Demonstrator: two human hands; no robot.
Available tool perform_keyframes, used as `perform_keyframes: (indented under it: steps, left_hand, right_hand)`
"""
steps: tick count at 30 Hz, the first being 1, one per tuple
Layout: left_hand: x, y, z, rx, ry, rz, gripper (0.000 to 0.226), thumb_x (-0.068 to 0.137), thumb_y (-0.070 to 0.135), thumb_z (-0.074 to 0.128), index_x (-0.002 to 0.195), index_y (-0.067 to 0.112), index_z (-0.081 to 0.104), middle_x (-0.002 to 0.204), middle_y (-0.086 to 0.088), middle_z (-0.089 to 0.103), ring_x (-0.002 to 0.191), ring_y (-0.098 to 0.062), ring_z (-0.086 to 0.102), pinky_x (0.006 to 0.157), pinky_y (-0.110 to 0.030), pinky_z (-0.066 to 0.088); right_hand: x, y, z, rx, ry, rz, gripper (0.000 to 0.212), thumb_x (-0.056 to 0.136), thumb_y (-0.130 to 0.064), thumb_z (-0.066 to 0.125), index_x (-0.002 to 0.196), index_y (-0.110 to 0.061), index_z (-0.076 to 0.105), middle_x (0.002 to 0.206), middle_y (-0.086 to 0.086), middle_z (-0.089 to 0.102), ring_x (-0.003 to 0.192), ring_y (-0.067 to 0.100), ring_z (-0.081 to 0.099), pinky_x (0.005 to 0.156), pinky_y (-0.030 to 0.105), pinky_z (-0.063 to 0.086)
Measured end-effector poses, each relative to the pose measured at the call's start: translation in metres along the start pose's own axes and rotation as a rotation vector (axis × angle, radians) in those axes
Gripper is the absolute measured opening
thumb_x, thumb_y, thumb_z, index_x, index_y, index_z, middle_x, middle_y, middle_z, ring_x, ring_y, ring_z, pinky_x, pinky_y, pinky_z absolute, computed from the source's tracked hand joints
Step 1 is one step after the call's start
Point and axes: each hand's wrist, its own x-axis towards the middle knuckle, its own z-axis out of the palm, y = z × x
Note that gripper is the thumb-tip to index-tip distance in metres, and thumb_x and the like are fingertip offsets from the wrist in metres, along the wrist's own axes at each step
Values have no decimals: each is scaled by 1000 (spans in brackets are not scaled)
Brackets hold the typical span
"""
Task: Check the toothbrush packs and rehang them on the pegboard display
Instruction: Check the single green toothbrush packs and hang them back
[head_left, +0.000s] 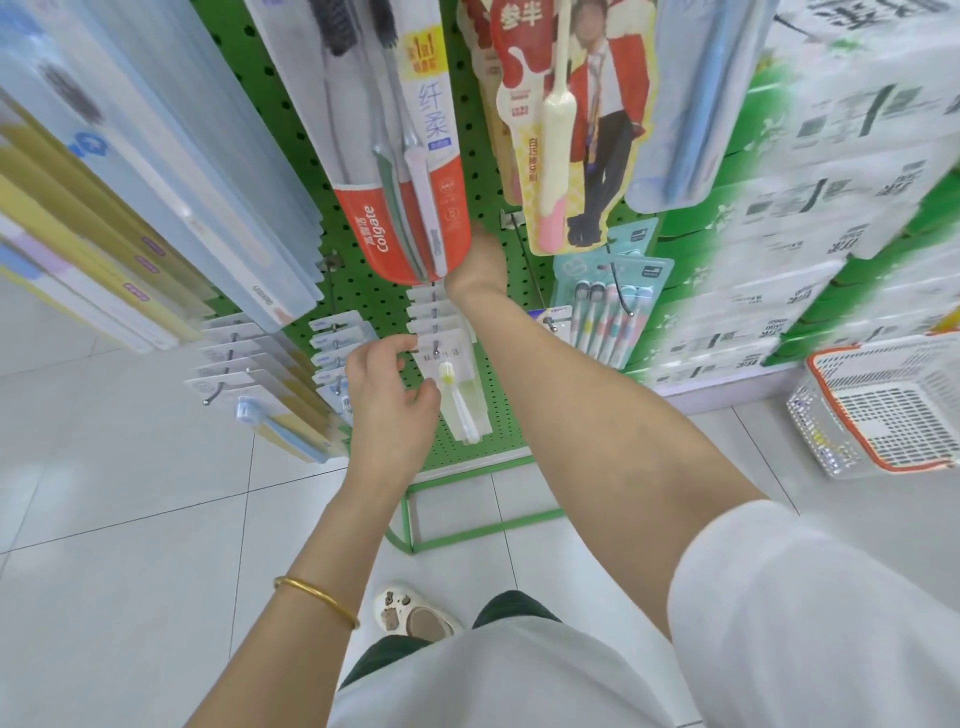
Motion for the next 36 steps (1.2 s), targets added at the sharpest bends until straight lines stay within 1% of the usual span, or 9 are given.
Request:
perform_keyframes:
  steps: [3, 8, 11, 13, 17, 21, 27, 30, 36]
  left_hand:
    - [0, -2, -2, -5, 7, 8, 44, 88, -3, 51, 128, 14, 47, 119, 5, 29, 111, -7, 40, 89, -20, 40]
    - [1, -4, -3, -12, 11, 23, 43, 88, -3, 52, 127, 14, 48, 119, 6, 30, 111, -7, 39, 81, -9, 38]
    - [0, -4, -1, -29, 4, 23, 44, 88, -3, 52, 128, 14, 48, 120, 6, 29, 110, -5, 39, 84, -12, 40]
    - [-2, -2, 2, -38, -4, 24, 43, 88, -3, 52, 127, 14, 48, 120, 6, 29, 108, -4, 40, 86, -14, 41]
    - [-6, -2, 5, -47, -18, 50, 41, 89, -2, 52, 125, 16, 48, 122, 6, 30, 105, 0, 41, 79, -5, 40]
    - [-10, -1, 11, -53, -20, 42, 42, 88, -2, 53, 127, 14, 49, 121, 4, 31, 110, -7, 42, 86, -18, 42]
    - [-13, -2, 18, -79, -33, 44, 44, 88, -4, 51, 129, 11, 47, 121, 2, 31, 110, -10, 43, 72, 4, 35]
    - [-15, -2, 20, -108, -25, 29, 44, 88, -4, 50, 129, 11, 47, 122, 2, 31, 111, -11, 44, 71, 4, 35]
    - [-22, -4, 23, -168, -3, 15, 41, 90, -1, 49, 128, 14, 48, 124, 1, 33, 110, -9, 45, 72, 5, 35]
  right_hand:
    - [2, 2, 2, -53, -11, 0, 16, 92, -8, 39, 98, -9, 54, 97, 8, 65, 89, 27, 61, 75, 34, 53]
    - [4, 8, -5, -145, -90, -20, 27, 92, -9, 40, 66, -17, 37, 87, 6, 55, 77, 23, 49, 68, 28, 42]
    - [2, 9, -11, -177, -114, -60, 29, 92, -9, 42, 65, -18, 34, 84, 6, 53, 74, 21, 46, 65, 28, 39]
    - [-2, 8, -12, -179, -107, -93, 24, 92, -9, 43, 69, -15, 38, 84, 6, 54, 73, 21, 46, 64, 28, 39]
    - [-14, 12, -17, -227, -29, -169, 6, 91, -8, 46, 86, -10, 48, 89, 10, 58, 75, 26, 50, 63, 30, 40]
    - [-36, 10, -30, -355, 81, -215, 12, 89, 0, 45, 96, -5, 53, 88, 8, 56, 73, 26, 49, 60, 31, 38]
    - [-70, 10, -42, -442, 242, -245, 21, 87, 7, 47, 103, -5, 50, 92, 9, 60, 70, 26, 48, 55, 32, 31]
    - [-84, 10, -47, -453, 295, -255, 20, 88, 3, 49, 105, -7, 50, 96, 8, 61, 81, 28, 56, 56, 32, 30]
    - [-112, 25, -65, -355, 354, -294, 20, 92, -3, 48, 109, -10, 55, 99, 7, 63, 104, 26, 44, 65, 32, 29]
